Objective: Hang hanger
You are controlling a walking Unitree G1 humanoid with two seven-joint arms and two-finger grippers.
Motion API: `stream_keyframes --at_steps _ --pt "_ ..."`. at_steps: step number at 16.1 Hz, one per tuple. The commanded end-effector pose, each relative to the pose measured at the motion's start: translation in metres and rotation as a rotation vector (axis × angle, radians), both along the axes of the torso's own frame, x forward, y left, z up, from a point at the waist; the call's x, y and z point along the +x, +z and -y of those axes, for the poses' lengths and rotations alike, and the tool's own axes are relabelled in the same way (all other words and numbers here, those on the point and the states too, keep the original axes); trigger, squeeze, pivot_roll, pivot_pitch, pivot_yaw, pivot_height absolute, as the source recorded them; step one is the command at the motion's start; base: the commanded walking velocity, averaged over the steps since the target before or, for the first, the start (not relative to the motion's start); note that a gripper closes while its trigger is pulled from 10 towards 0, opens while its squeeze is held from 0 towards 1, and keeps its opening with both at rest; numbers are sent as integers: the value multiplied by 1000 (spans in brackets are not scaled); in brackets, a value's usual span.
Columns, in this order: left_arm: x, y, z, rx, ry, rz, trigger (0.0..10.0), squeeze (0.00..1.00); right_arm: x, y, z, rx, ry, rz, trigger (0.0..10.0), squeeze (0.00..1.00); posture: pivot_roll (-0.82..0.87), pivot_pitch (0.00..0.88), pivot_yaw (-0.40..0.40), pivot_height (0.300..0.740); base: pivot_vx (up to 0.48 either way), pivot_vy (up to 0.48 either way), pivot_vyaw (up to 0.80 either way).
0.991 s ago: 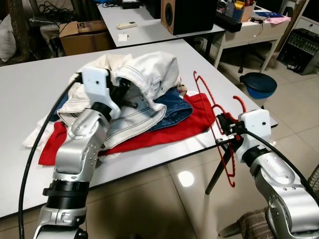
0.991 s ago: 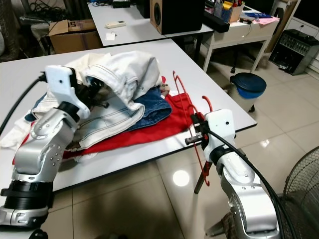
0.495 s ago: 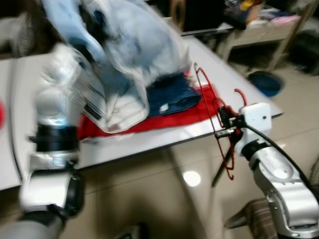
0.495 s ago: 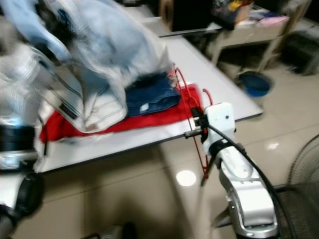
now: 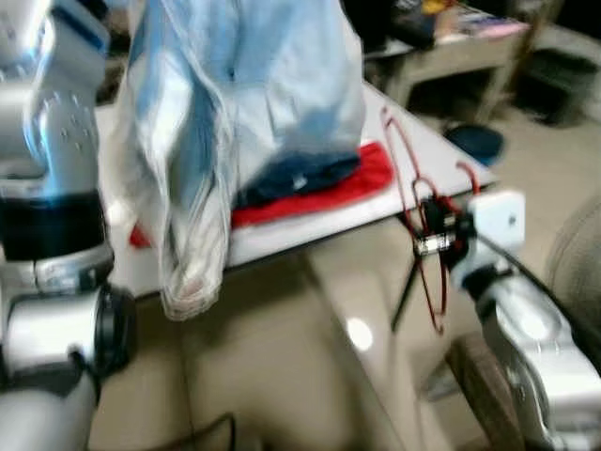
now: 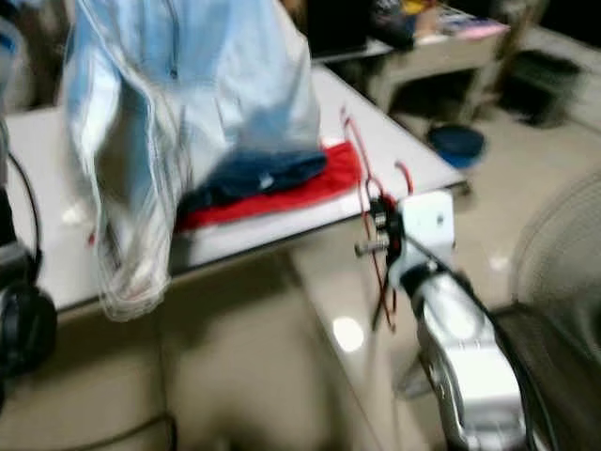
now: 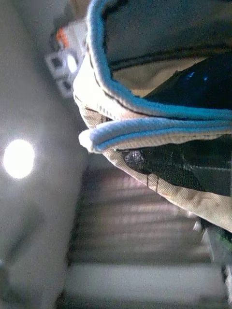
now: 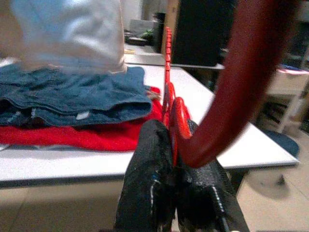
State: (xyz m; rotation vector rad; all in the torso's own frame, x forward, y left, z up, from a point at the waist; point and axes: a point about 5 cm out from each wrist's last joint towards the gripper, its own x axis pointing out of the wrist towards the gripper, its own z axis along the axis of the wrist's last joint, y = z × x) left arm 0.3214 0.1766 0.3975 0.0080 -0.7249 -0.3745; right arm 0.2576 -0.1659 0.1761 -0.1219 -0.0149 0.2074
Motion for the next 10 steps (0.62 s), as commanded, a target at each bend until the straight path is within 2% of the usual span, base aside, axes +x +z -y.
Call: stream_keyframes --at_steps 1,3,4,5,6,7,9,10 --pt "4 -15 -3 -2 9 -69 10000 0 1 4 -2 5 8 20 10000 0 -120 0 58 740 0 0 0" --pt "4 -89 0 98 71 -281 10000 0 -2 2 -1 6 11 12 10000 0 -124 0 61 740 -264 0 0" --pt "1 -111 3 125 70 -341 10000 0 -2 1 -1 7 12 8 10000 0 -117 0 53 740 -270 0 0" --pt "-1 -124 5 146 64 -376 10000 0 -2 1 -1 8 14 6 10000 0 -117 0 51 740 -266 0 0" --pt "-5 -146 8 185 55 -435 10000 0 -2 0 -2 8 19 2 10000 0 -116 0 50 740 -266 0 0" --pt "-9 -175 13 275 51 -506 10000 0 -2 -1 -3 8 29 -2 10000 0 -110 0 44 740 -270 0 0" --pt "-14 -196 16 295 56 -561 10000 0 -3 -2 -4 7 37 -10 10000 0 -111 0 44 740 -283 0 0" --pt "-18 -214 19 320 53 -608 10000 0 -4 -5 -5 4 45 -22 10000 0 -113 0 46 740 -360 0 0"
